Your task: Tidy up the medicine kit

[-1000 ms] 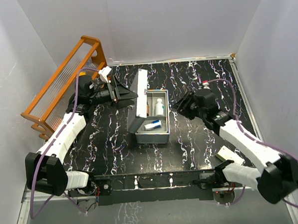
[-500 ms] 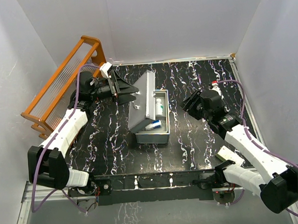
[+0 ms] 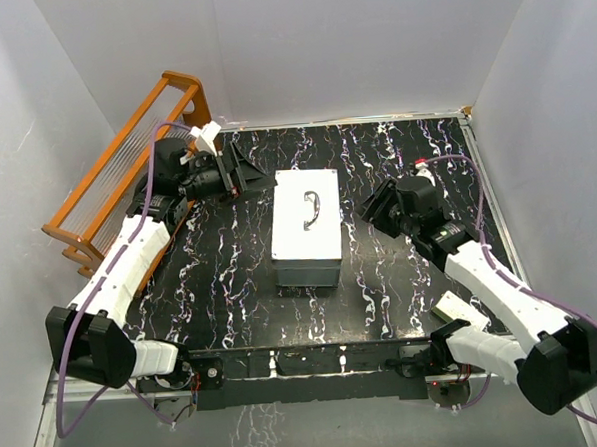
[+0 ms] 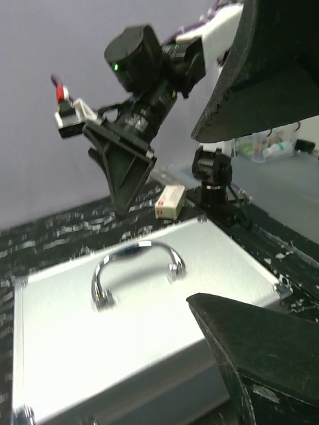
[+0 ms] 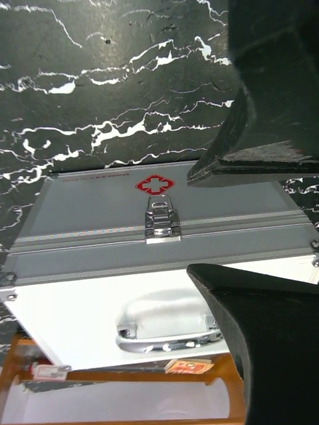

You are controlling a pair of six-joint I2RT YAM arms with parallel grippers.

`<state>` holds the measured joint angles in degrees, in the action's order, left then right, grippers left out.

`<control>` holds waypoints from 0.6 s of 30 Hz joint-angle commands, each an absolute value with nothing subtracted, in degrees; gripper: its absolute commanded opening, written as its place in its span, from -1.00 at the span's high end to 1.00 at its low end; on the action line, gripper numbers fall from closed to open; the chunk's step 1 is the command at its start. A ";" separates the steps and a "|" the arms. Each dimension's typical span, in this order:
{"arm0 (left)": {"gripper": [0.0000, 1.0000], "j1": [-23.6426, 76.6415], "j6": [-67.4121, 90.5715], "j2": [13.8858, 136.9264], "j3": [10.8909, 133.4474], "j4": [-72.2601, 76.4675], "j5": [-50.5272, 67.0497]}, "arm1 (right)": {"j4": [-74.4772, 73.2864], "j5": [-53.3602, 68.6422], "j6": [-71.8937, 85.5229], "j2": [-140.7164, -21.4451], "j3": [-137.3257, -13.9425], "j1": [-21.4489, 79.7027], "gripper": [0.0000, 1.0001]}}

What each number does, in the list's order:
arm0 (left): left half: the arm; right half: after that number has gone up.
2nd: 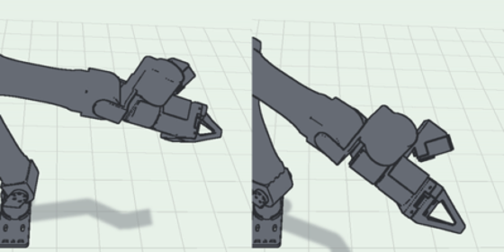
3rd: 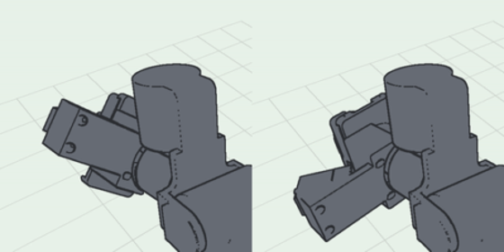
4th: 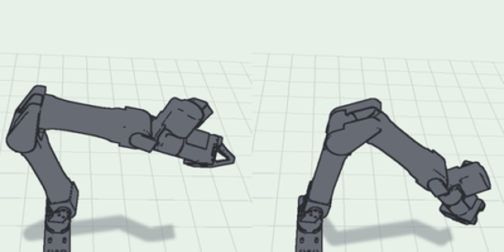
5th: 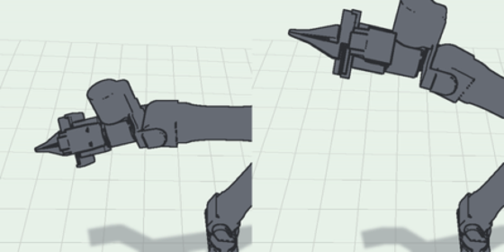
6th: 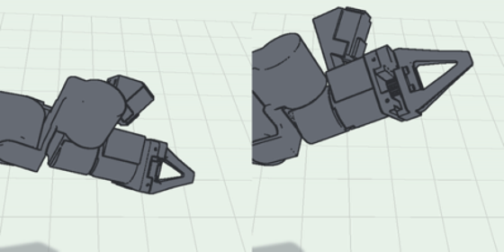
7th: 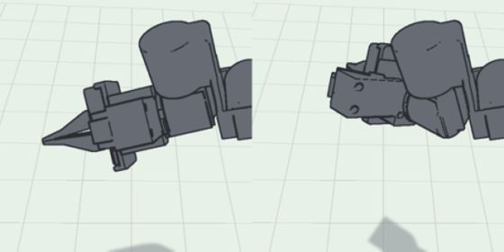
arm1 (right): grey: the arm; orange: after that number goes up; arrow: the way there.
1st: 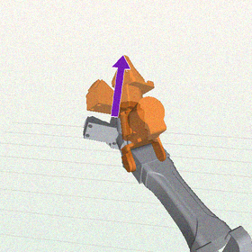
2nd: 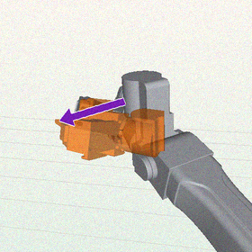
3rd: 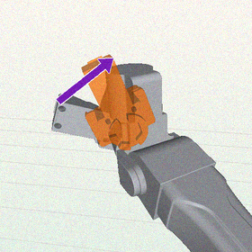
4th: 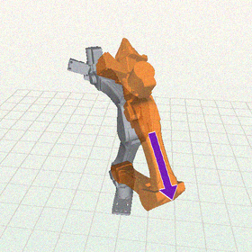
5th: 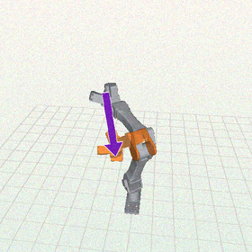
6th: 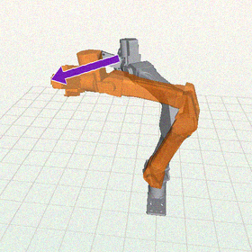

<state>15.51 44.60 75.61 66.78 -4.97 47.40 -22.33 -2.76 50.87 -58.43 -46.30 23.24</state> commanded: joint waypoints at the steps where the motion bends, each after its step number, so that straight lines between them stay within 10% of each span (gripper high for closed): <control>1: -0.86 15.50 36.28 76.56 66.71 -15.23 38.05 | -16.35 3.99 46.58 -62.87 -48.91 23.26 0.05; 18: -0.38 15.88 33.84 87.37 64.19 -17.90 36.44 | -5.12 21.44 44.38 -70.27 -45.79 23.35 0.25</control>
